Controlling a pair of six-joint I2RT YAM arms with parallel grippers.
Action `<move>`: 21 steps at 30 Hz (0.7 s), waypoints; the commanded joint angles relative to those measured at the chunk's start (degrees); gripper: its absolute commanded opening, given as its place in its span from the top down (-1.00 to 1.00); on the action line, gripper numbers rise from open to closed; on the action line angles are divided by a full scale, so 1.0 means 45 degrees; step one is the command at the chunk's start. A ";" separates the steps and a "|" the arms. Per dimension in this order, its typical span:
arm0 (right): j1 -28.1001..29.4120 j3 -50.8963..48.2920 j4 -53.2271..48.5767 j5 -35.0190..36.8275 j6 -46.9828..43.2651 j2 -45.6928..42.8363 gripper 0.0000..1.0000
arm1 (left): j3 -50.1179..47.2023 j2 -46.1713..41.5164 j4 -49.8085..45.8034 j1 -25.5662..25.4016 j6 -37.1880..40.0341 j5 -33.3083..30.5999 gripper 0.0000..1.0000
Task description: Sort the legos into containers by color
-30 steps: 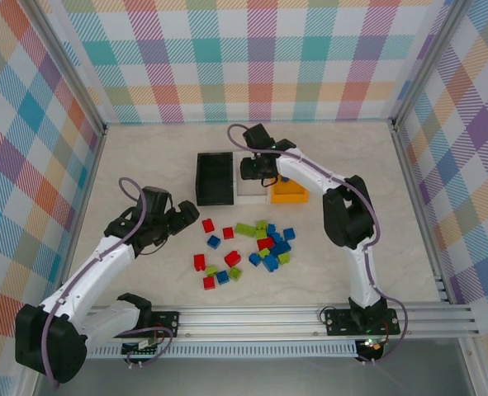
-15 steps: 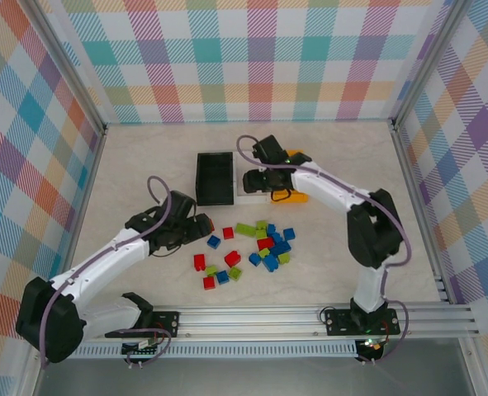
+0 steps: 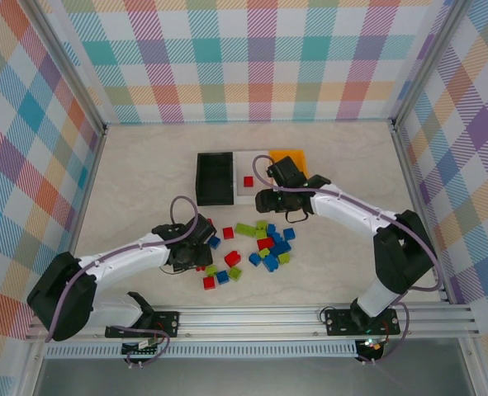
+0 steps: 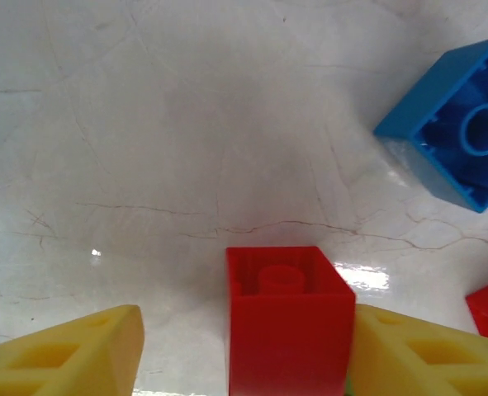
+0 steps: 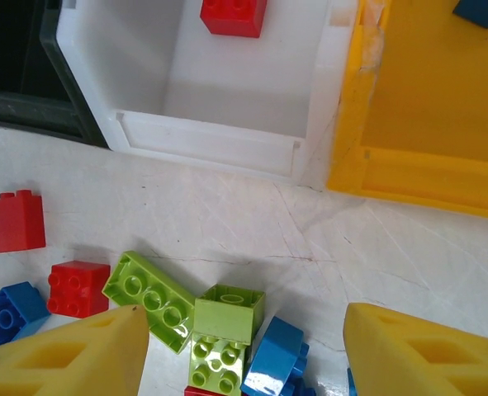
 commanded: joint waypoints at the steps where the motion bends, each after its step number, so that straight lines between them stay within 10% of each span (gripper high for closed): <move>1: -0.0024 -0.0180 0.0389 0.0158 0.0245 -0.0576 -0.28 | -0.0173 0.0329 0.0455 -0.0136 -0.0202 -0.0308 -0.13; 8: -0.0022 -0.0431 0.0327 0.0388 0.0206 -0.0889 -0.27 | 0.0176 0.0858 0.0495 -0.0130 -0.0247 -0.0446 0.47; 14: -0.0022 -0.0890 0.0321 0.0610 0.0493 -0.1576 -0.28 | 0.2240 0.0035 -0.0337 -0.0135 0.0268 -0.0960 0.48; 21: -0.0041 -0.2101 0.0304 0.0986 0.0946 -0.2588 -0.28 | 0.7868 0.3403 -0.0284 0.0026 0.1869 -0.1764 0.49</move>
